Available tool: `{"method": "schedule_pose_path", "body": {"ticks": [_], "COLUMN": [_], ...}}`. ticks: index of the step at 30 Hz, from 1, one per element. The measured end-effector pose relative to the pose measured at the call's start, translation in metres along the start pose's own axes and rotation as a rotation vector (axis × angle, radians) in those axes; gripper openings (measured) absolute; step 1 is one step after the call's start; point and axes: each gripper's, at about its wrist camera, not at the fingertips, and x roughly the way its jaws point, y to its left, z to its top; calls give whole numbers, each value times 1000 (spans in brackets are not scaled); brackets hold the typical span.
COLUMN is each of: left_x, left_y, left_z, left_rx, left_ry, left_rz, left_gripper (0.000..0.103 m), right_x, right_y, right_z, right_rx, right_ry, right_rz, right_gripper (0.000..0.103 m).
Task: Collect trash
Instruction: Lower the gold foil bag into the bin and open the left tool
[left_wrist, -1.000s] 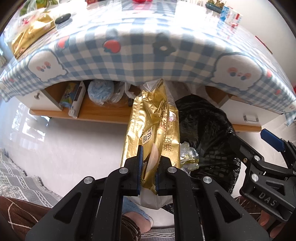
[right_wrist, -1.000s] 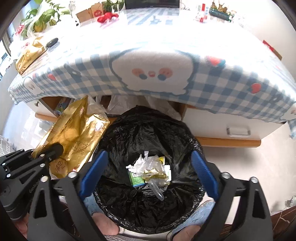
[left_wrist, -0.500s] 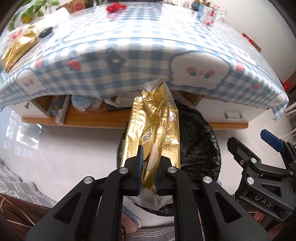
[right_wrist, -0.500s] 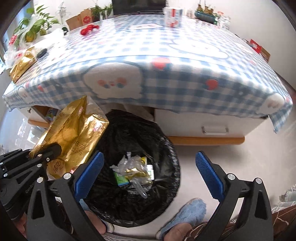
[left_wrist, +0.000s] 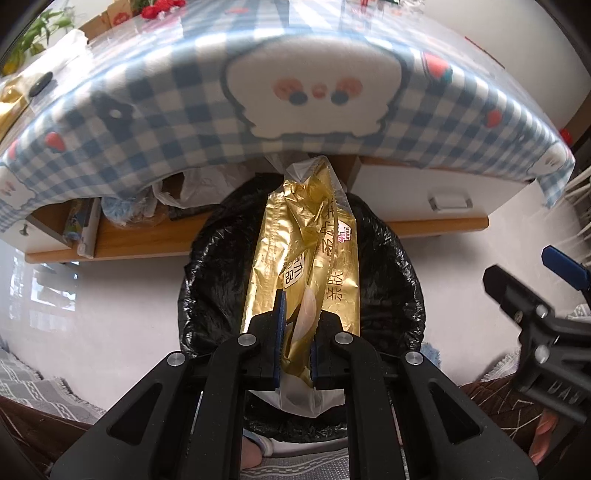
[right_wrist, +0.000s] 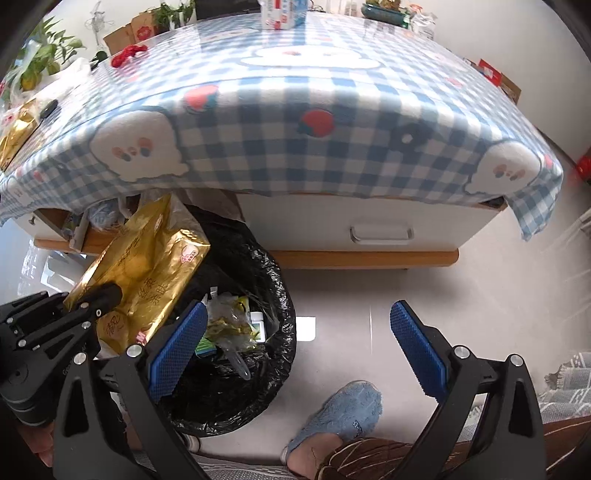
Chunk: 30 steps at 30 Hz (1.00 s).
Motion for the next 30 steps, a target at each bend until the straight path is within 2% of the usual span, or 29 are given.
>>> {"method": "schedule_pose_path", "body": {"ticks": [12,18,23,26,30], "left_x": [42,44,49,47,41], "left_y": [3,-2,-4,-5,-2], "left_z": [2,5,5,6,7], "left_rx": [-18,-10,-16,-8,-19], "left_ry": [50,37,45,29,1], "left_rz": [-18,-40,-39,-24,-17], "left_gripper": [9,10,14,22,44], "right_x": [35,42,48,49,47], "right_y": [-2,-4,-5,-3,-2], "right_z": [4,9,10,10,10], "right_rx": [23,56,75,74,70], "right_ry": [47,44,49,46,37], "right_rz": [8,10,6,8,9], "right_gripper": [95,95,95,95,95]}}
